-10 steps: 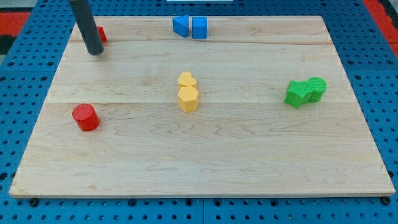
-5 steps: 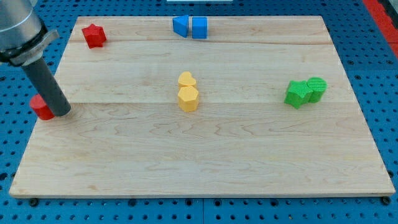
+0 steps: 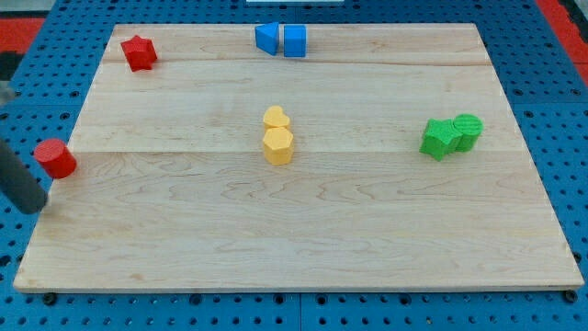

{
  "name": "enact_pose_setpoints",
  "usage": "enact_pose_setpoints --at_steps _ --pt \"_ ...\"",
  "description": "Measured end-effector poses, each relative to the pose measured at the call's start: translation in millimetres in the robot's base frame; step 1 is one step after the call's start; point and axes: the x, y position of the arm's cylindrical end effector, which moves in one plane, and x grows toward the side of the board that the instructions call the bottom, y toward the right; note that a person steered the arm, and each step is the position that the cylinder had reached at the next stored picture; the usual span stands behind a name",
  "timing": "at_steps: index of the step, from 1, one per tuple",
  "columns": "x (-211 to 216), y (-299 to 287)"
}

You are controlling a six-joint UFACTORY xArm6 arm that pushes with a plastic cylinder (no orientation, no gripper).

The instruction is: Move the red circle to the center left of the board

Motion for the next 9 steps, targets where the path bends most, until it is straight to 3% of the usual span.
enact_pose_setpoints --at_steps 4,6,8,9 --pt "-27.8 -4.3" --pt "-95.1 -4.3" --pt "-192.0 9.3" --pt "-189.8 -0.5"
